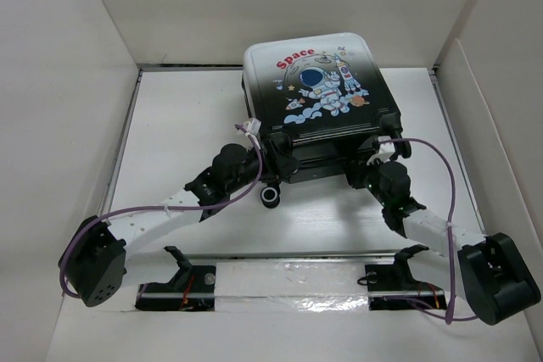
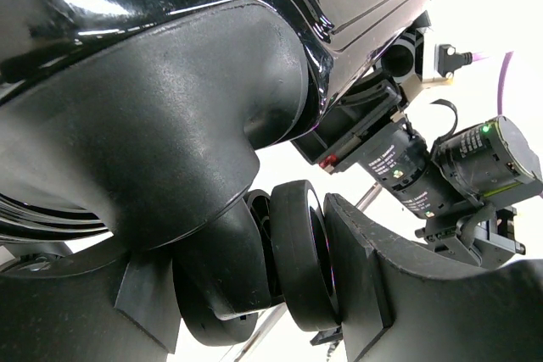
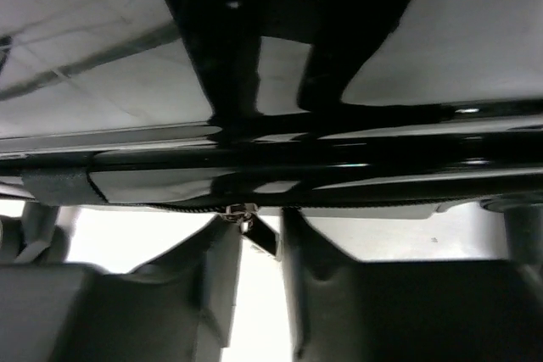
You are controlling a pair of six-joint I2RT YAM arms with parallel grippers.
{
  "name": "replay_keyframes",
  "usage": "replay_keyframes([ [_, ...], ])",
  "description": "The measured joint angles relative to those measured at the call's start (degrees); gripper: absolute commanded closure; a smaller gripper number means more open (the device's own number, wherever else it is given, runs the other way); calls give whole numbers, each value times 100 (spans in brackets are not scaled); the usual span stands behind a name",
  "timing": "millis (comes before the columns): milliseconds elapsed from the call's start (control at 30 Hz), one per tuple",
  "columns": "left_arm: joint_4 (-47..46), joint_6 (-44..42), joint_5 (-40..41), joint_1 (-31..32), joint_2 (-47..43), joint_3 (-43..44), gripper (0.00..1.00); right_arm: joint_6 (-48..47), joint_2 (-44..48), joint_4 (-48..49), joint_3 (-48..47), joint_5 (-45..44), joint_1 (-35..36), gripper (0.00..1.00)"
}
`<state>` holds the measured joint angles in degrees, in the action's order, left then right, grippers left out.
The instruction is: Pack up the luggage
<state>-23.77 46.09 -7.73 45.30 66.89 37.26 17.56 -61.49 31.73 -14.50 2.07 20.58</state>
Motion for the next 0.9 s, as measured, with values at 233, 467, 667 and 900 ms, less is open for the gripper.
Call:
replay_keyframes([
  [233,0,9,-4,0,0,0,100,15,-44,74,-7,37,160,100],
  [467,170,72,-114,0,280,367,100,212,-278,-17,-439,-1032,2184,100],
  [667,472,197,-540,55,610,973,100,385,-1137,-59,-1296,-2267,3633,100],
  [900,273,437,-479,-254,603,848,100,498,-2780,1582,-1919,-3174,4124,100],
])
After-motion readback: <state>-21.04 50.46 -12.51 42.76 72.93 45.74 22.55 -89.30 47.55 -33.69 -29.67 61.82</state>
